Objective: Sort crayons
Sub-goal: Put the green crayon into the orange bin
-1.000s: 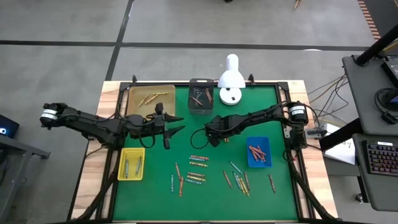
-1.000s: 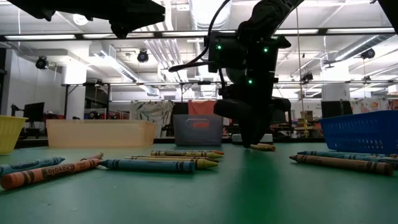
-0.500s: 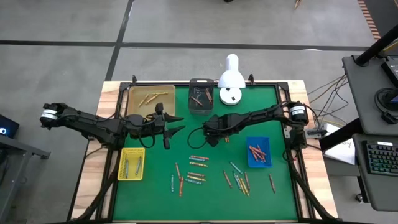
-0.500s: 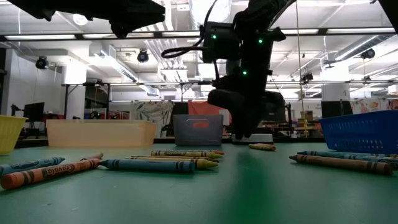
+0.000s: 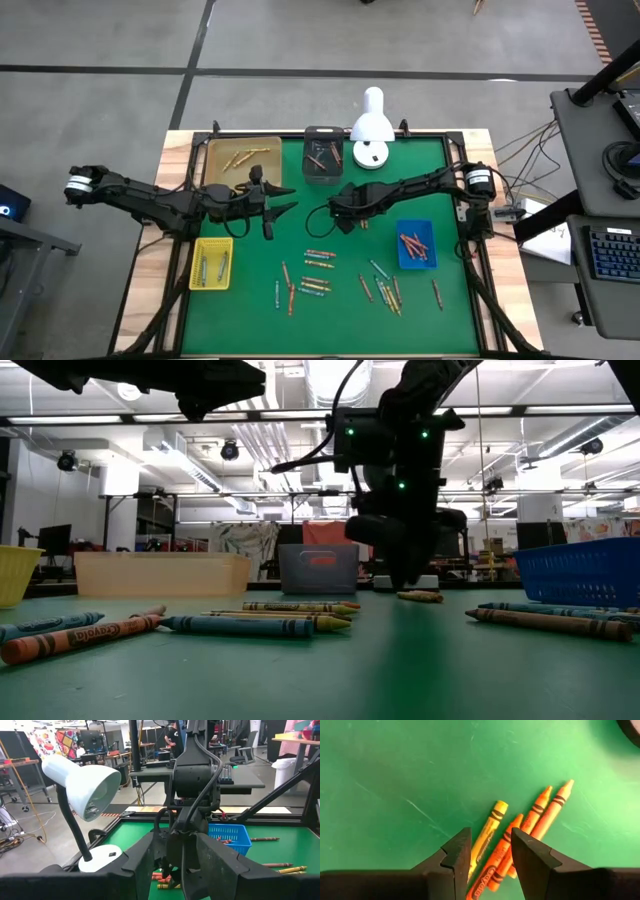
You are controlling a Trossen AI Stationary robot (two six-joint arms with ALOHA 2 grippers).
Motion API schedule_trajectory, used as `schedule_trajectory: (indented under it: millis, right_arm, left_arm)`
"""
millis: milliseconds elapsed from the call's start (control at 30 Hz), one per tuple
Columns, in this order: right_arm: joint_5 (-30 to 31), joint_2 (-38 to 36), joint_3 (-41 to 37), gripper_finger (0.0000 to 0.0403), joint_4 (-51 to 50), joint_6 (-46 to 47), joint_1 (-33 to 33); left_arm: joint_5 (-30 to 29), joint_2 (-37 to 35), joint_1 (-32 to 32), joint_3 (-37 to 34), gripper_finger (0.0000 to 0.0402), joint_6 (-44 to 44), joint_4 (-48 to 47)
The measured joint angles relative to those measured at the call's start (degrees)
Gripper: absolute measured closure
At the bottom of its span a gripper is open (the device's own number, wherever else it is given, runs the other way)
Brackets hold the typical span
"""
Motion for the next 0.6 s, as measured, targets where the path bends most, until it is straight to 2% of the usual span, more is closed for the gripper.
schedule_trajectory:
  millis: [600]
  right_arm:
    - [-0.21,0.08,-4.22,0.0281,8.65,-1.11,0.02]
  left_arm:
    - [0.02,0.0,0.0,0.0,0.0271,0.0,0.0]
